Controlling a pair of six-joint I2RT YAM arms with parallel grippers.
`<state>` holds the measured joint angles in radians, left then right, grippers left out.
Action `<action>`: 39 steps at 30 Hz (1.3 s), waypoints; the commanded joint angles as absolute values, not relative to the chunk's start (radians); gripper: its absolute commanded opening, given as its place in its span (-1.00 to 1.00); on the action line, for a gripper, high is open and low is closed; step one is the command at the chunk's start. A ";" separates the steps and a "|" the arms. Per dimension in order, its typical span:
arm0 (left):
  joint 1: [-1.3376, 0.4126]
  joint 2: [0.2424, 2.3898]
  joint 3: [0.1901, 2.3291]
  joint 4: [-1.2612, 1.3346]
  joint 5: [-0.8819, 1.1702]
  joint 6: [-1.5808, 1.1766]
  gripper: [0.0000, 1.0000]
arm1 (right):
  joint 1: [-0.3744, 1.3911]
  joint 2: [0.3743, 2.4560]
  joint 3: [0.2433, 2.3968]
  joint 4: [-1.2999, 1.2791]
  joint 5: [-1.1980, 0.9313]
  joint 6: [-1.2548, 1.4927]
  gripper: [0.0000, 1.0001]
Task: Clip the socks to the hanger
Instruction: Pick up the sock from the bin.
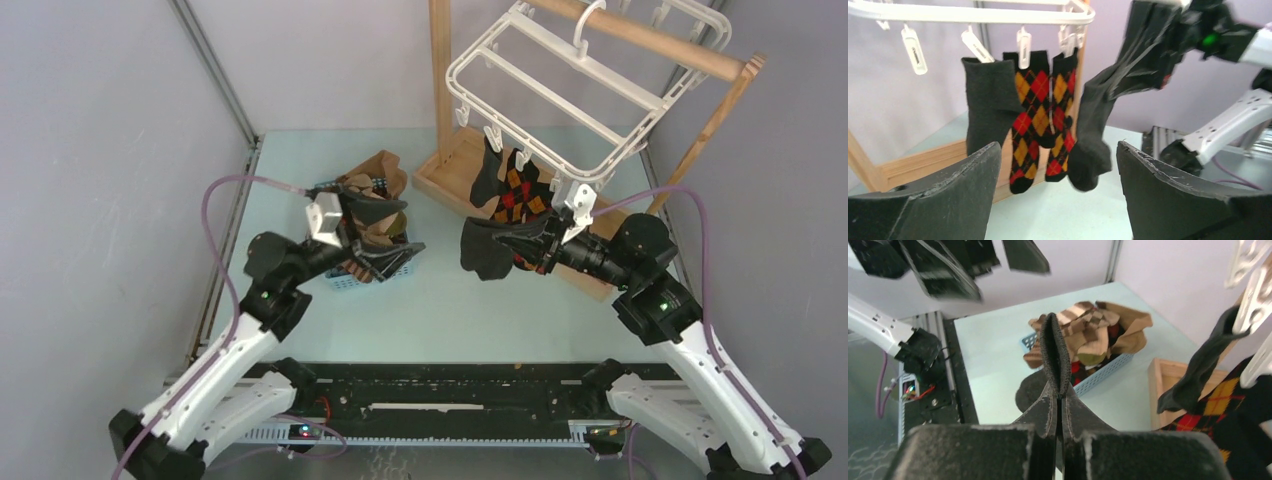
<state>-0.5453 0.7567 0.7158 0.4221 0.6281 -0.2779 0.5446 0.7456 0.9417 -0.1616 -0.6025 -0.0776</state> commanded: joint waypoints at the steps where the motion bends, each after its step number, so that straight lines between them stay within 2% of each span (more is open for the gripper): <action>1: -0.537 0.874 0.797 0.507 0.580 -0.165 0.78 | 0.638 0.793 1.044 -0.156 -0.345 -0.182 -1.00; 6: -0.504 0.912 0.827 0.505 0.457 -0.260 0.90 | 0.766 0.900 1.121 -0.135 -0.165 -0.306 -1.00; 10: -0.424 0.929 0.818 0.609 0.508 -0.370 0.99 | 0.789 0.992 1.168 -0.105 -0.049 -0.264 -1.00; 16: -0.256 1.107 0.832 1.069 0.735 -0.736 1.00 | 0.798 1.104 1.221 -0.040 0.056 -0.265 -1.00; 20: -0.199 1.309 0.940 1.408 0.861 -1.009 1.00 | 0.799 1.153 1.231 -0.009 0.069 -0.293 -1.00; 23: -0.190 1.444 1.067 1.434 0.944 -1.077 0.96 | 0.800 1.186 1.231 0.045 0.087 -0.326 -1.00; 29: -0.181 1.598 1.241 1.434 1.024 -1.022 0.92 | 0.740 1.257 1.243 0.131 0.101 -0.281 -1.00; 34: -0.183 1.745 1.375 1.440 1.016 -1.048 0.86 | 0.686 1.297 1.243 0.172 0.139 -0.193 -1.00; 39: -0.181 1.865 1.541 1.439 1.048 -1.038 0.87 | 0.643 1.354 1.243 0.259 0.131 -0.176 -1.00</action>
<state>-0.1883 1.7958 1.3823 1.3834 1.0073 -1.0210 0.6621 1.3239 1.2018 0.1329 0.1112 -0.2169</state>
